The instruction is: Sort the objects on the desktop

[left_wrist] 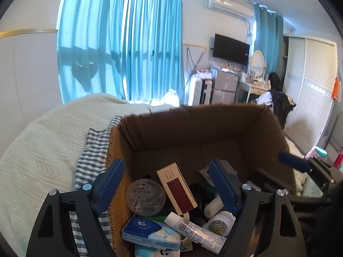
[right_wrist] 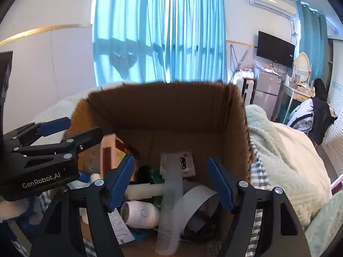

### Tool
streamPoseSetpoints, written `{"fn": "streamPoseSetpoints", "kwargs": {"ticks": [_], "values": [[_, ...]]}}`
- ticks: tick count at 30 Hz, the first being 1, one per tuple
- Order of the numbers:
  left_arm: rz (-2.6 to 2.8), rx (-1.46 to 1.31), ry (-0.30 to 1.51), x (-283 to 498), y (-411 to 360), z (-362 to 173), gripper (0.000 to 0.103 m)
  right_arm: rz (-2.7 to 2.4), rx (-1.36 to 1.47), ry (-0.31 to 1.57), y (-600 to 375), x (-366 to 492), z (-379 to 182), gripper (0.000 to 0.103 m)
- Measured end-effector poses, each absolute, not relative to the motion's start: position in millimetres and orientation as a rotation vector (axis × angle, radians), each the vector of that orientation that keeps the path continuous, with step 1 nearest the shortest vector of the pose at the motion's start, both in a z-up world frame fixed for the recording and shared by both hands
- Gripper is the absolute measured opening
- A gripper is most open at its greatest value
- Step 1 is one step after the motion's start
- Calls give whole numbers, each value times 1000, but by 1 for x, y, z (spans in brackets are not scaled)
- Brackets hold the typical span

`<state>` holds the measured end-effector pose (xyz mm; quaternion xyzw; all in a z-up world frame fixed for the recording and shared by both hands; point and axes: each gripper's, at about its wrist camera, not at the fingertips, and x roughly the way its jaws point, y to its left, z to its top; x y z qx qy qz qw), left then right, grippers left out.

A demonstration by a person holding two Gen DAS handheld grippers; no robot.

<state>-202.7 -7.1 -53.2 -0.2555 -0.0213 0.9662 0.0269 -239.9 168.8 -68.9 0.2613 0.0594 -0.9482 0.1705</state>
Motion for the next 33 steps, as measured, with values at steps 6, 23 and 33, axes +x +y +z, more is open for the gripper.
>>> {"fn": "streamPoseSetpoints", "kwargs": {"ticks": [6, 23, 33], "values": [[2998, -717, -94, -185, -15, -24, 95, -2758, 647, 135, 178, -220, -35, 74], [3095, -522, -239, -112, -50, 27, 103, -2803, 476, 53, 203, -148, 24, 103], [3187, -386, -115, -41, -42, 24, 103, -2841, 430, 90, 237, -74, 18, 103]]}}
